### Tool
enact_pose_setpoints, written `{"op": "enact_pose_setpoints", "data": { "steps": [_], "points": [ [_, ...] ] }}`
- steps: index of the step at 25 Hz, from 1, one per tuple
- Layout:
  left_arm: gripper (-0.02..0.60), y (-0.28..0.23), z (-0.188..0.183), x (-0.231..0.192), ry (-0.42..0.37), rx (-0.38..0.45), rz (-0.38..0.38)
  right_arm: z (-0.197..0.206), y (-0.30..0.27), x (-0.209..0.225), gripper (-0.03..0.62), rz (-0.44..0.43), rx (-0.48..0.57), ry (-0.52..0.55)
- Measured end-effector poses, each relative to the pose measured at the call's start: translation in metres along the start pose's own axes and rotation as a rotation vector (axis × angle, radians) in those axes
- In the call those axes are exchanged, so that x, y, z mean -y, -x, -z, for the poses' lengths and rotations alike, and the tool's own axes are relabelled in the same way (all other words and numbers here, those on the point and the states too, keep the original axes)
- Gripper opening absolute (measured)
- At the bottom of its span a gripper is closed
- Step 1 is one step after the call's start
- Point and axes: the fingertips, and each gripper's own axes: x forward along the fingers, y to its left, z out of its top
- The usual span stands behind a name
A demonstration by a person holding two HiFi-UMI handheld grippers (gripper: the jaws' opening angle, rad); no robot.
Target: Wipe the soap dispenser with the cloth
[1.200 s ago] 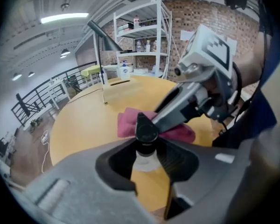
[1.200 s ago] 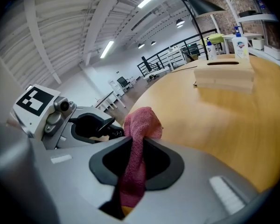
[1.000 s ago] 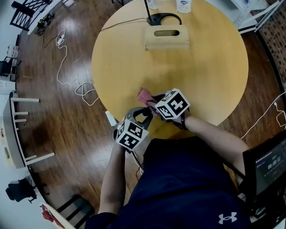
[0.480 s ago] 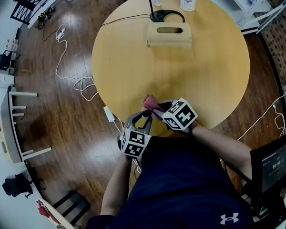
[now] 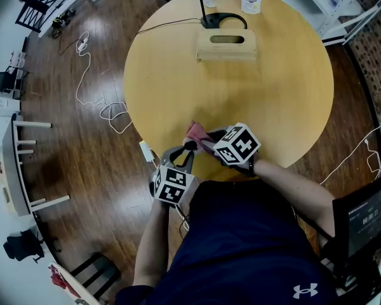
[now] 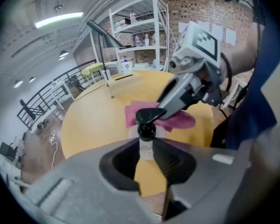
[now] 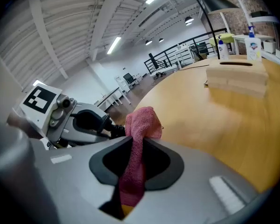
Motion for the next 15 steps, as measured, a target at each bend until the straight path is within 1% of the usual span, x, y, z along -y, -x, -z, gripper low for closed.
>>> {"op": "enact_pose_setpoints", "data": {
  "steps": [1,2,4,6,9,12,15],
  "points": [
    [0.073,0.002,0.002,-0.001,0.024,0.006,-0.011,0.006,0.001,-0.003,0.071,-0.002,-0.009,-0.001],
    [0.066,0.004,0.003,0.0,0.045,0.015,-0.012,0.01,0.002,-0.006,0.071,0.001,-0.016,-0.001],
    [0.117,0.004,0.001,0.004,0.055,0.035,-0.006,0.014,0.003,-0.007,0.071,0.008,-0.017,0.0],
    [0.168,0.001,-0.002,0.004,0.047,0.045,-0.02,0.008,0.002,-0.003,0.071,0.025,-0.007,0.004],
    [0.169,-0.004,-0.007,-0.005,0.071,0.055,-0.049,-0.012,-0.008,0.004,0.071,0.047,0.016,0.025],
    [0.147,-0.007,-0.008,-0.009,0.081,0.06,-0.026,-0.028,-0.026,0.001,0.072,0.053,0.02,0.067],
    [0.147,-0.007,-0.01,-0.008,0.081,0.06,-0.012,-0.029,-0.026,-0.001,0.071,0.063,0.032,0.081]
  ]
}}
